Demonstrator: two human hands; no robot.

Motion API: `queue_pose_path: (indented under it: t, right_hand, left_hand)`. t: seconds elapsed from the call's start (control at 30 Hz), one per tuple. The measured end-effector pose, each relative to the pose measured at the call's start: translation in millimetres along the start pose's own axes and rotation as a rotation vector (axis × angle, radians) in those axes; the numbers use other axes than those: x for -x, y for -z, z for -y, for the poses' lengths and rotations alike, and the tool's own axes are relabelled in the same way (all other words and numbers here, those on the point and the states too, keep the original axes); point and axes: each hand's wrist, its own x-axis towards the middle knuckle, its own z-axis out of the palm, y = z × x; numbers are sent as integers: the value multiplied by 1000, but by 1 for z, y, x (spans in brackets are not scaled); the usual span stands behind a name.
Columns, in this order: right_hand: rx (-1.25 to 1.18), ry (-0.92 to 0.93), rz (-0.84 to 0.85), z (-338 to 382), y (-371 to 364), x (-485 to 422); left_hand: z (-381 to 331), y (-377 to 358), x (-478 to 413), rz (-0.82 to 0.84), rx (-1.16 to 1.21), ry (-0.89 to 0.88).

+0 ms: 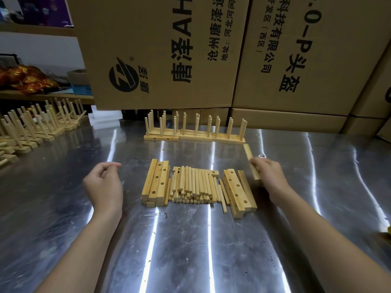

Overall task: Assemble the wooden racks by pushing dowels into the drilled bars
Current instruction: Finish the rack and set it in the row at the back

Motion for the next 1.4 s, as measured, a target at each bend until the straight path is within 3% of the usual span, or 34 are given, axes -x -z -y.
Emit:
queue_pose_path:
  t: [0.17,0.33,0.47,0.53,0.6,0.7,0.77,0.9,1.03,1.3,1.4]
  right_hand:
    - [-288,-19,-164,-15,-1,2]
    - [-429,22,-226,-22,2,7]
    - [-518,-15,-183,-39,7,14]
    - [-558,-22,-202,-38,9,14]
    - [-560,-2,-239,-31,8,15]
    - [-396,199,-276,-28,-1,21]
    - [-293,352,-308,-28,-6,27]
    - [-182,464,-319,-28,-10,29]
    - [-198,437,-343,-28,-9,27]
    - [-191,454,-364,-29,-10,23]
    - [-151,544,-362,-25,-11,31]
  left_hand:
    - [-2,1,6,62,-60,-43]
    - [-8,-3,14,154,-74,-85]
    - [-10,-2,21,220,-148,-190]
    - [-13,-2,28,248,-218,-318]
    - [-21,-2,39,288,-350,-555]
    - [-28,-5,54,410,-569,-953]
    - [-28,-8,61,533,-651,-1059]
    - [-28,-11,68,724,-850,-1090]
    - [-28,-10,71,765,-974,-1035]
    - [-28,-6,63,739,-831,-1123]
    - [-32,-7,65,614,-679,-1131]
